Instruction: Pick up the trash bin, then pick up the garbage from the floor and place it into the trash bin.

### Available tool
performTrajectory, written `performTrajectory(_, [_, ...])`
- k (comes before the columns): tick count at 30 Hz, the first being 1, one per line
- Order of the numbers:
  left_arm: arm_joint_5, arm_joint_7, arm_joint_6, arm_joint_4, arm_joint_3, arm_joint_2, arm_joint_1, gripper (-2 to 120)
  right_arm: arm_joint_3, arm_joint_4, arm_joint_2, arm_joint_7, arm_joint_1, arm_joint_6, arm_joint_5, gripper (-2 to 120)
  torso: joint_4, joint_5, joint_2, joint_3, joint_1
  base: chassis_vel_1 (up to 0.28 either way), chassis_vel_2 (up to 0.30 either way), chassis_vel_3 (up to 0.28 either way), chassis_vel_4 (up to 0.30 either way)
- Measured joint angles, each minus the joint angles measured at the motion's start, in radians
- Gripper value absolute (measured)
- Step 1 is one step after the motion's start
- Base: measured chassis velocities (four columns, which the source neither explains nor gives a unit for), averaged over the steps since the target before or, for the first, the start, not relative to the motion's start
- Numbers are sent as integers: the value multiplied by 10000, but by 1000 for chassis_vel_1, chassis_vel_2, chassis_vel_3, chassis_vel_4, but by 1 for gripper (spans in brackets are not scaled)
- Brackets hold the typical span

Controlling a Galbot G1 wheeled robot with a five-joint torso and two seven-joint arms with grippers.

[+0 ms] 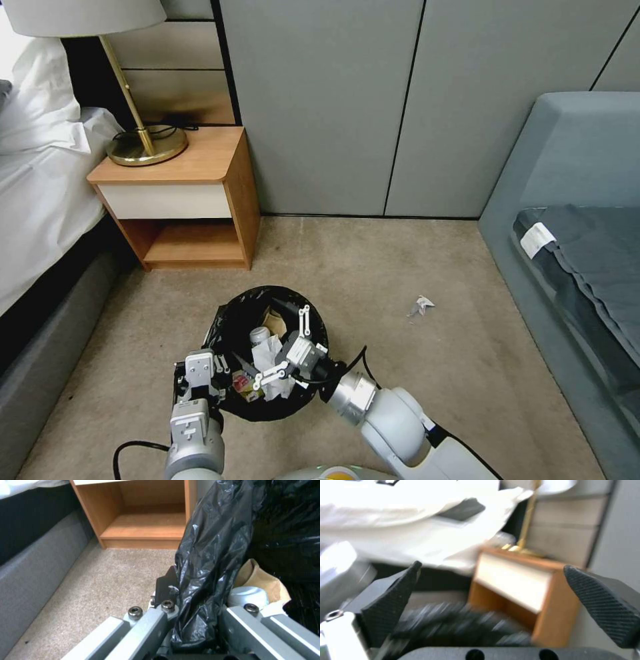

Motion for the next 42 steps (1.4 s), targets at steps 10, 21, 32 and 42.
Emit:
performTrajectory(10, [-122,2,-7,161,-85,-20,-106,1,1781,2615,543,2334,-1534,-92,-248,100,-1,2,0,-1,0,0,0,0,0])
performTrajectory(21, [-282,-3,49,176,-122,-43,-223,1,2974,2141,924,3645,-3213,1359,-1002,100,1,1,0,0,0,0,0,0,0])
performTrajectory(32, [-473,-8,46,191,-207,-31,-301,1,3563,1386,1140,3681,-3582,2046,-1046,100,0,1,0,-1,-1,0,0,0,0])
performTrajectory(42, [-526,-14,71,323,-199,-32,-472,1,4712,585,1004,3678,-3555,2409,-639,100,0,1,0,-1,-1,0,0,0,0])
